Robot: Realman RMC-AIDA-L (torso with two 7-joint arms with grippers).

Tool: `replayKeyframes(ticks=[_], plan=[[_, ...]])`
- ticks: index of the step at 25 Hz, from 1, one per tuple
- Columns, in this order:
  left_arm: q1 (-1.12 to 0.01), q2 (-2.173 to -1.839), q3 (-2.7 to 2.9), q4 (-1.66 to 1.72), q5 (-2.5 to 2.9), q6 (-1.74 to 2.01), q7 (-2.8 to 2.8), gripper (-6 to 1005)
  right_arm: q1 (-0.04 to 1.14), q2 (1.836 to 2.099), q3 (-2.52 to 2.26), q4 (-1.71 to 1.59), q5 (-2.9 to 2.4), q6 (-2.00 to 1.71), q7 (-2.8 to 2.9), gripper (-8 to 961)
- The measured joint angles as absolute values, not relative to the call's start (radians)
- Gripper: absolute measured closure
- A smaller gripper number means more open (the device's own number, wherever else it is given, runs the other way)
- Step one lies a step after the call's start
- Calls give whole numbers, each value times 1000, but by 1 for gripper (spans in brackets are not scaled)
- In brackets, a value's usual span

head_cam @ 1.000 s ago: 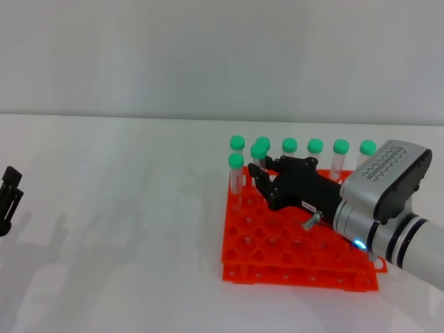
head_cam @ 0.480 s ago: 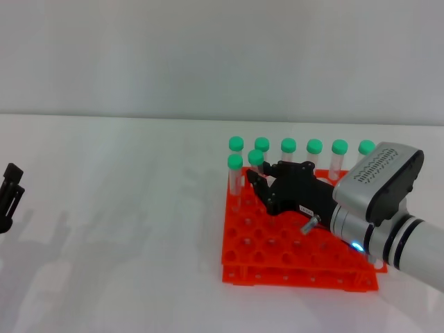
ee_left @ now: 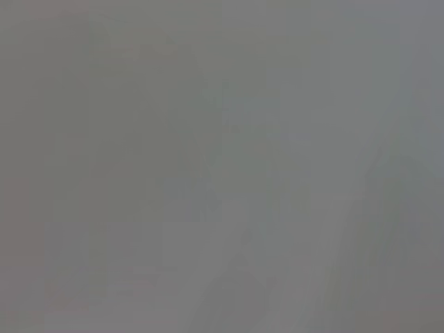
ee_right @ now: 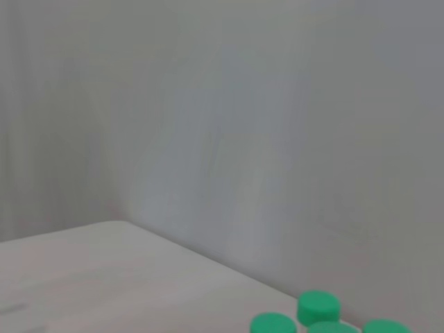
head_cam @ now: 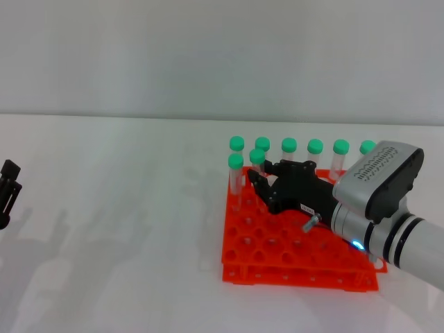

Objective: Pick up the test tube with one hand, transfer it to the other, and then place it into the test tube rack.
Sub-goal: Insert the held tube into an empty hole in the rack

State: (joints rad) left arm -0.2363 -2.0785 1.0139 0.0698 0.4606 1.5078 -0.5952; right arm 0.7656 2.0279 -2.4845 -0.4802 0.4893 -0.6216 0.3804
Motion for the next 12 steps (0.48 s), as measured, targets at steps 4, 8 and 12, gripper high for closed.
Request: replayKeyframes(ticks=[4, 8, 12], plan=[[-236, -2078, 1014, 70, 461, 1508, -595, 302, 759, 2028, -2482, -480, 491, -621, 383, 735], [-236, -2078, 1014, 71, 462, 1508, -595, 302, 747, 2028, -2475, -480, 492, -625, 383, 667], [-236, -2079, 1016, 70, 463, 1508, -595, 302, 724, 2028, -2457, -488, 492, -646, 384, 503]])
